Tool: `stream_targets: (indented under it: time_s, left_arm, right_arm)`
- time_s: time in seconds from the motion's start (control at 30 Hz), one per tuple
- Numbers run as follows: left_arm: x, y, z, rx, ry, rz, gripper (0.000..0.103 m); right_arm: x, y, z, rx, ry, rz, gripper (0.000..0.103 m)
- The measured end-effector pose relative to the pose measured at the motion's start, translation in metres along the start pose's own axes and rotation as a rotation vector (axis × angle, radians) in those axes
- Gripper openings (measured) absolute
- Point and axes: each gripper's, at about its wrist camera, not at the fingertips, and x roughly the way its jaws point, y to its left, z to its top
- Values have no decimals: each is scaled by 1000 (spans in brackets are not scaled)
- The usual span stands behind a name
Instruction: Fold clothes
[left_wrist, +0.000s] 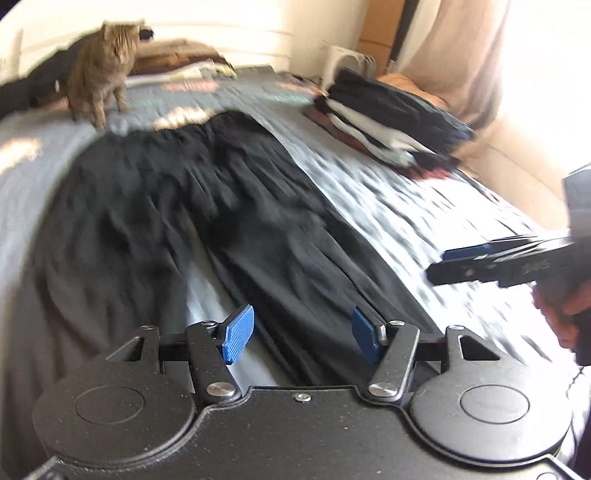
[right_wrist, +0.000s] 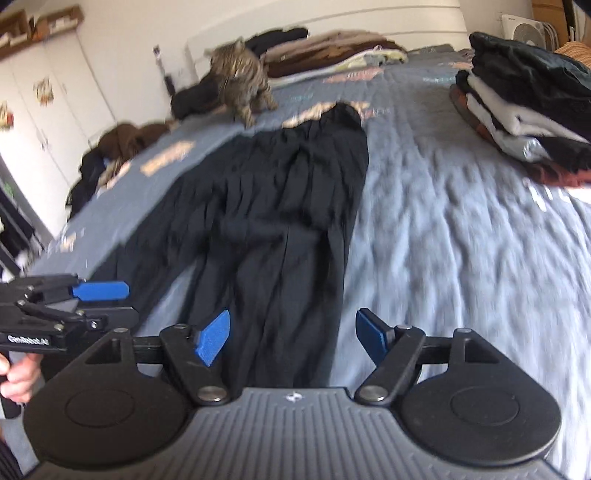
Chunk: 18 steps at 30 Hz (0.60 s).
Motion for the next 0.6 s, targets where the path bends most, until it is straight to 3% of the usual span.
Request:
stream_targets:
  time_s: [0.23, 0.33, 0.47, 0.6]
  left_arm:
    - [-2, -22, -44, -14, 22, 3, 57]
    - [6, -26, -52, 30, 35, 27, 32]
    - [7, -24, -58, 33, 29, 3, 31]
    - [12, -24, -61, 22, 35, -23, 32]
  right_arm:
    - [-10, 19, -47, -79, 97, -49, 75]
    - [-10, 23, -62, -67, 84, -47, 75]
    - [-9, 32, -72, -81, 63, -82, 75]
    - [-12, 42, -74, -87, 40, -59, 75]
